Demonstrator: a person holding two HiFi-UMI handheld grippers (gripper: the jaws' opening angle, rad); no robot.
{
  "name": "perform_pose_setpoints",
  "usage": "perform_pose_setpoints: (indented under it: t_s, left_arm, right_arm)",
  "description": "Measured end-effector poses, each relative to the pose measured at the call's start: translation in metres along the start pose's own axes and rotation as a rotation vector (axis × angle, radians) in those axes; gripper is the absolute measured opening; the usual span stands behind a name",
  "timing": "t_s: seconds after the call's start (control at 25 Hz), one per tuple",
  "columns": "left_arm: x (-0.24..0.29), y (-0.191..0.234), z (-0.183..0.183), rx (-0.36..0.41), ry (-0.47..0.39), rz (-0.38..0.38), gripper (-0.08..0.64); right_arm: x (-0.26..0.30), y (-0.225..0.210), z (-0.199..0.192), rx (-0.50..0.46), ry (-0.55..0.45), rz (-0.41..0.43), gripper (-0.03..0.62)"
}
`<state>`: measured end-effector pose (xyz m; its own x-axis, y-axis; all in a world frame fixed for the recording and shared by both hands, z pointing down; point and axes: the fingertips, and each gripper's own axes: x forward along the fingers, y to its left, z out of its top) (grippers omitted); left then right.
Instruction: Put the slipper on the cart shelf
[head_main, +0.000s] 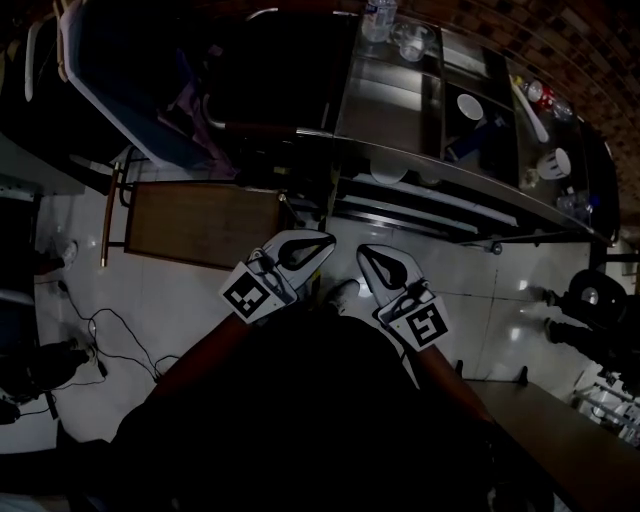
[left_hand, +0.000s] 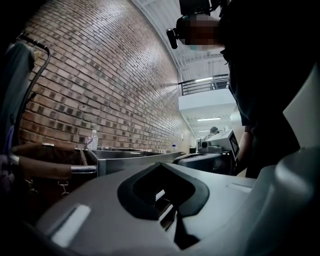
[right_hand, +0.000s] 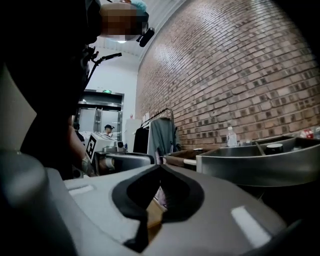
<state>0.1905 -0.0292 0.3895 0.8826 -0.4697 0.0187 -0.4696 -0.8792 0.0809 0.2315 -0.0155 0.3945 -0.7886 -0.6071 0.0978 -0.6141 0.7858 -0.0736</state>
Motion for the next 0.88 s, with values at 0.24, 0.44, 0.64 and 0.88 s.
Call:
perform_pose_setpoints:
  t_s: [0.24,0.44,0.64,0.88]
  left_arm:
    - [0.002,-0.007,0.0,-0.011,0.0,0.023,0.003]
    - [-0.002,-0.007,-0.003,-0.012,0.012,0.063,0.003]
    - [-0.013,-0.003,-0.005,-0.011,0.023,0.064,0.003]
    - [-0.045,0.015,-0.008,-0.003,0.02,0.05,0.003]
  right_arm:
    - [-0.001,0.005,-0.007,0.024,0.003,0.069,0.002]
    - [-0.006,0.003,-0.008,0.045,-0.014,0.096,0.002]
    - [0.004,0.009,-0.008,0.054,-0.029,0.117,0.002]
    - [0.038,0.035,-0.007,0.049,-0.018,0.123,0.002]
